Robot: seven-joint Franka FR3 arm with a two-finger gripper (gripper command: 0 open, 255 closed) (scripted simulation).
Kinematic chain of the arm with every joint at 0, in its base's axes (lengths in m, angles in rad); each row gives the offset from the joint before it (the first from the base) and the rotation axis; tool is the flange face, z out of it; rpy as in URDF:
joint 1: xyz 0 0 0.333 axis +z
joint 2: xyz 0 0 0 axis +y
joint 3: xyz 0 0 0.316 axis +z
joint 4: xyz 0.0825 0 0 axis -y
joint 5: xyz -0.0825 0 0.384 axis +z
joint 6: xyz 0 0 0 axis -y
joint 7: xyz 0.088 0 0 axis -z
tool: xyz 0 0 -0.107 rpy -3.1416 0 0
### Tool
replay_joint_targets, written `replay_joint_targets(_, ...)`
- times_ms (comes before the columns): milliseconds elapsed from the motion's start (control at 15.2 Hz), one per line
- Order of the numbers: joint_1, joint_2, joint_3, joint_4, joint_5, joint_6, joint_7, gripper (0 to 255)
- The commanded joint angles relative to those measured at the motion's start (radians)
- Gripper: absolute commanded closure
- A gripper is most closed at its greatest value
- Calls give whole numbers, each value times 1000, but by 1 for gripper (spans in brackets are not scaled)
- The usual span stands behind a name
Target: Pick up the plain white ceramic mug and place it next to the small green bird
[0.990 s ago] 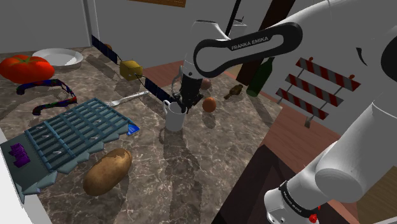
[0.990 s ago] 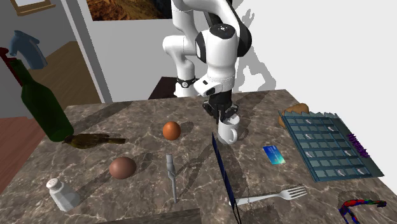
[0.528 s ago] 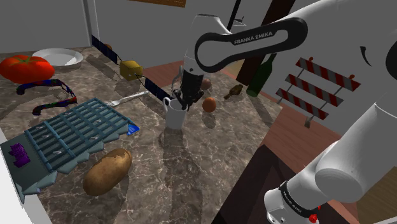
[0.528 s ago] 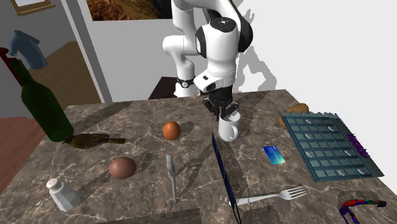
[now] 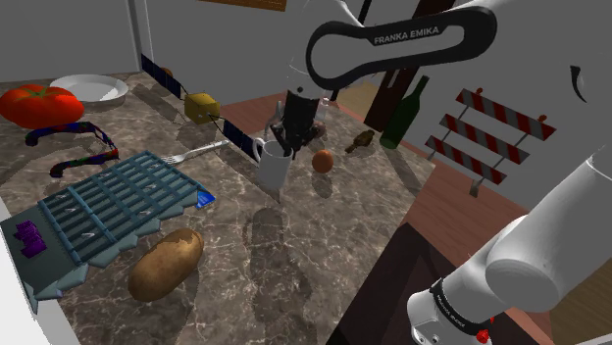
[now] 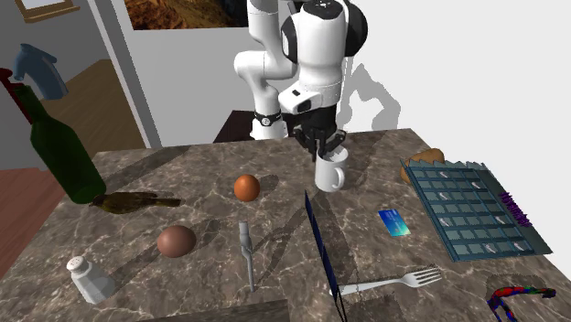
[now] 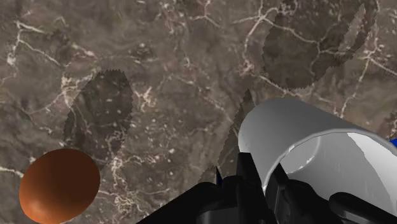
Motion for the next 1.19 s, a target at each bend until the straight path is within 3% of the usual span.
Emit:
replay_joint_targets(0,-1,-6,-1,22,1,-28,-1,255)
replay_joint_targets(1122,-6,-50,-4,202,12,-250,3,255)
